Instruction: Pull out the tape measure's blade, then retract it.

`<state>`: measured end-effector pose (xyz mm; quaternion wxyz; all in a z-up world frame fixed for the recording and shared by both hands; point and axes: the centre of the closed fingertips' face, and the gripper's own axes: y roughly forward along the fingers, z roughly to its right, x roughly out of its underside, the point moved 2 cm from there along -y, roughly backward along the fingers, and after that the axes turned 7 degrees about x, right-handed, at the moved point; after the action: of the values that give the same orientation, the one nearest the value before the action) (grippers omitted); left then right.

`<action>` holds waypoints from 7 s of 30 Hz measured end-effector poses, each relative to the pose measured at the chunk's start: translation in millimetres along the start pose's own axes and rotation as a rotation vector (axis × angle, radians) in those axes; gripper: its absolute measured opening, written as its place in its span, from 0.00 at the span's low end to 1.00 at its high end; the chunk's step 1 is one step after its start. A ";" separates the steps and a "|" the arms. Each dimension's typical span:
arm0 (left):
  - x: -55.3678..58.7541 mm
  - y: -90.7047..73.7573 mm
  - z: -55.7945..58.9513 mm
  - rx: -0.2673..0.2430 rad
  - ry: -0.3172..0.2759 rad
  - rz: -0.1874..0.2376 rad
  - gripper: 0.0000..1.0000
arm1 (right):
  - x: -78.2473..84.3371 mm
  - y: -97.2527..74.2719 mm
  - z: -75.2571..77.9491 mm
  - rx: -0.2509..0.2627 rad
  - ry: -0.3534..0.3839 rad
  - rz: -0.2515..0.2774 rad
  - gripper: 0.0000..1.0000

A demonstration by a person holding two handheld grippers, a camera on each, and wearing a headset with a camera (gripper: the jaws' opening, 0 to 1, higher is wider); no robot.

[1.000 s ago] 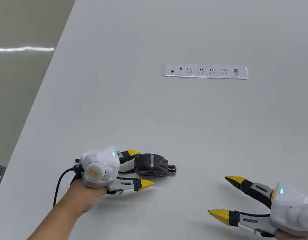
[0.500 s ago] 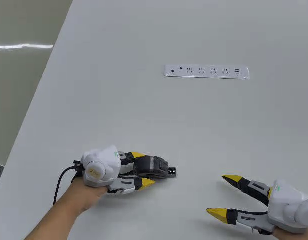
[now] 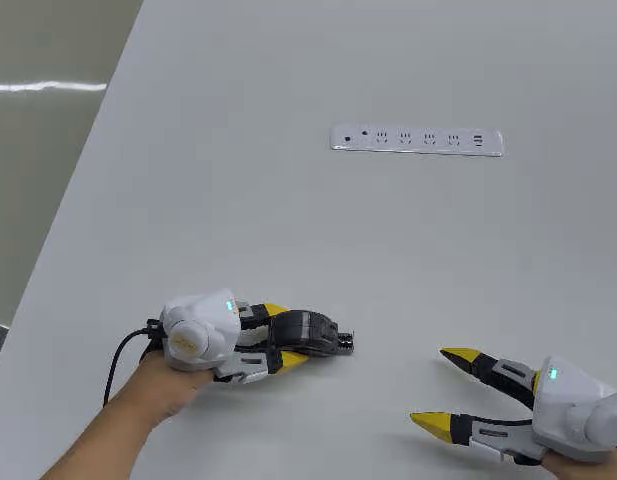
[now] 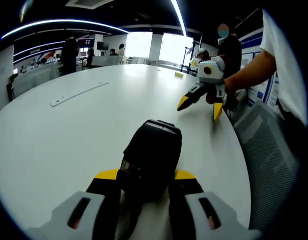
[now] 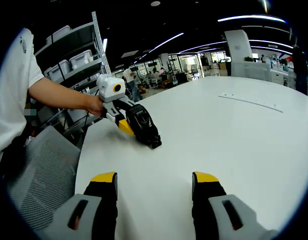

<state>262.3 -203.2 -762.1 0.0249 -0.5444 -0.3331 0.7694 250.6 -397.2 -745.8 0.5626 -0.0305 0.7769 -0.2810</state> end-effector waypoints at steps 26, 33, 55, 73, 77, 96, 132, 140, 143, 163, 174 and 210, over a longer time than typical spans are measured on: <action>1.4 1.1 -0.2 0.020 0.020 -0.032 0.32 | -12.5 34.3 0.8 -0.070 -0.090 0.054 0.52; 1.7 1.0 -0.1 0.028 0.022 -0.042 0.32 | -13.2 48.6 2.2 -0.094 -0.110 0.054 0.50; 2.4 1.3 0.0 0.036 0.014 -0.053 0.31 | -24.0 89.4 -4.9 -0.169 -0.161 0.074 0.44; 3.1 1.2 -0.3 0.040 0.010 -0.053 0.31 | -23.4 107.3 -9.1 -0.208 -0.233 0.055 0.34; 3.4 1.0 -0.4 0.040 0.011 -0.055 0.31 | -22.3 110.1 -11.1 -0.223 -0.260 0.055 0.32; 4.2 1.6 -1.2 0.043 0.019 -0.057 0.31 | -23.7 114.7 -8.9 -0.227 -0.296 0.056 0.15; 5.7 2.4 -1.8 0.073 0.064 -0.072 0.29 | -19.9 111.3 -11.7 -0.227 -0.278 0.061 0.12; 6.4 2.3 -1.7 0.077 0.061 -0.074 0.29 | -18.6 108.2 -11.5 -0.232 -0.277 0.062 0.12; 6.4 1.8 -1.6 0.077 0.059 -0.073 0.29 | -17.7 104.6 -9.6 -0.230 -0.269 0.061 0.12; 7.1 2.1 -1.0 0.079 0.059 -0.074 0.29 | -9.7 85.5 1.9 -0.207 -0.256 0.064 0.11; 7.4 2.3 -0.6 0.077 0.060 -0.076 0.29 | -5.3 74.3 9.3 -0.199 -0.245 0.063 0.11; 7.2 2.9 -0.3 0.075 0.061 -0.087 0.29 | 6.5 37.6 30.0 -0.175 -0.199 0.065 0.10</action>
<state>260.6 -202.5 -769.6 0.0887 -0.5512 -0.3266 0.7626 285.0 -380.0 -775.3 0.6408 -0.0819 0.7395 -0.1891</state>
